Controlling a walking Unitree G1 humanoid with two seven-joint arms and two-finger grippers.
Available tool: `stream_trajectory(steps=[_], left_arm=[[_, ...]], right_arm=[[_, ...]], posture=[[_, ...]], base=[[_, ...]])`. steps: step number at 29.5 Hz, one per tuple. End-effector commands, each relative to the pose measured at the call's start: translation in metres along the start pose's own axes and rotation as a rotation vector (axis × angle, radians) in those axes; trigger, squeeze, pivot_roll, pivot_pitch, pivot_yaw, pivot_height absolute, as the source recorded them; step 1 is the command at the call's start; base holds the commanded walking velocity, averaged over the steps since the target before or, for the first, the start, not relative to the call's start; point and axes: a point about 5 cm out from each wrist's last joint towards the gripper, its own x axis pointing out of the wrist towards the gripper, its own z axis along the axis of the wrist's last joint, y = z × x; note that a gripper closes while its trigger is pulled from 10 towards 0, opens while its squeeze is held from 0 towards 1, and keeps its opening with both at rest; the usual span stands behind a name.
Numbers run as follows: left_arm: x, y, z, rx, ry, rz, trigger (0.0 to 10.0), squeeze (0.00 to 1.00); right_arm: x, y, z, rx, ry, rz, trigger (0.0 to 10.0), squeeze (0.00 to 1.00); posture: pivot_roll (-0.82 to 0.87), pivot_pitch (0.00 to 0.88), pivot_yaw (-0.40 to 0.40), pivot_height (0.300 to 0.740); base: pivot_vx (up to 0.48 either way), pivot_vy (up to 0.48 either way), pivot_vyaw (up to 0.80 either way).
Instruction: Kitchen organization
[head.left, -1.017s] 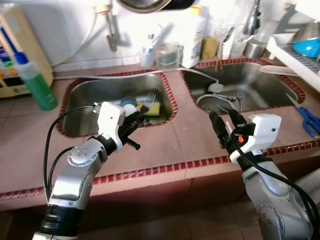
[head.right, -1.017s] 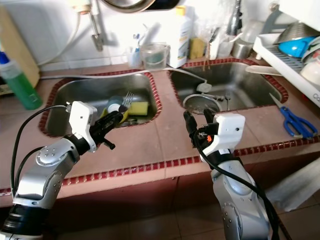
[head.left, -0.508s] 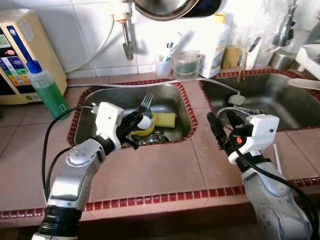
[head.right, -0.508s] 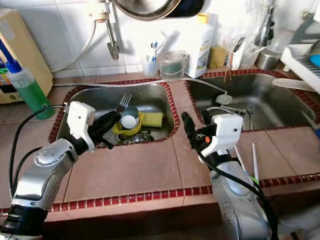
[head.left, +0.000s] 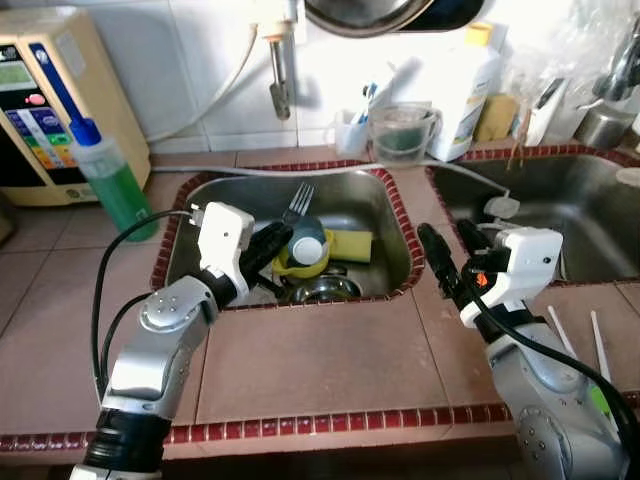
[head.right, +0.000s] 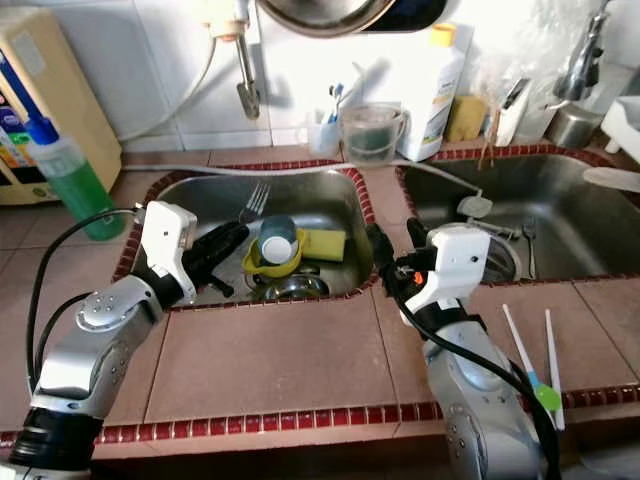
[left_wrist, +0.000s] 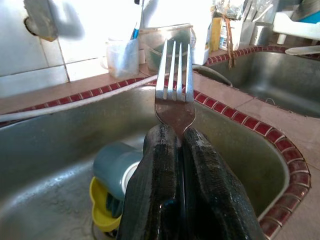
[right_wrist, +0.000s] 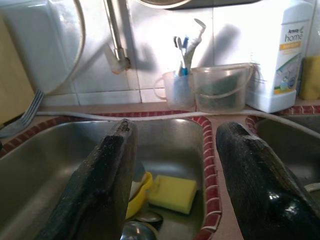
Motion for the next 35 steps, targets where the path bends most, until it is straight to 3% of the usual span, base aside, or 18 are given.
stream_trajectory(steps=[1, 8, 13, 21, 27, 35], left_arm=[[0.0, 0.003, 0.002, 0.026, 0.003, 0.008, 10.0, 0.0], [0.011, 0.008, 0.003, 0.052, 0.015, -0.017, 10.0, 0.0], [0.035, 0.008, 0.004, 0.078, 0.024, -0.046, 10.0, 0.0], [0.058, -0.001, 0.004, 0.084, 0.019, -0.097, 10.0, 0.0], [0.073, -0.004, 0.003, 0.11, 0.033, -0.115, 10.0, 0.0], [0.083, -0.007, 0.002, 0.119, 0.041, -0.135, 10.0, 0.0]], right_arm=[[0.0, -0.001, 0.001, -0.004, 0.003, 0.0, 10.0, 0.0], [-0.001, 0.002, -0.002, 0.007, 0.026, 0.025, 10.0, 0.0], [-0.008, 0.008, -0.005, 0.013, 0.062, 0.074, 10.0, 0.0], [-0.014, 0.012, -0.013, -0.015, 0.104, 0.07, 10.0, 0.0], [-0.022, 0.025, -0.015, 0.017, 0.129, 0.119, 10.0, 0.0], [-0.031, 0.042, -0.016, 0.084, 0.144, 0.172, 10.0, 0.0]], posture=[[-0.1, 0.073, 0.05, 0.74], [-0.1, 0.076, 0.052, 0.74], [-0.13, 0.088, 0.064, 0.74], [-0.16, 0.092, 0.078, 0.74], [-0.17, 0.105, 0.087, 0.74], [-0.19, 0.127, 0.105, 0.74]], base=[[0.0, 0.0, 0.0], [0.0, 0.0, 0.0], [0.0, 0.0, 0.0], [0.0, 0.0, 0.0], [0.0, 0.0, 0.0], [0.0, 0.0, 0.0]])
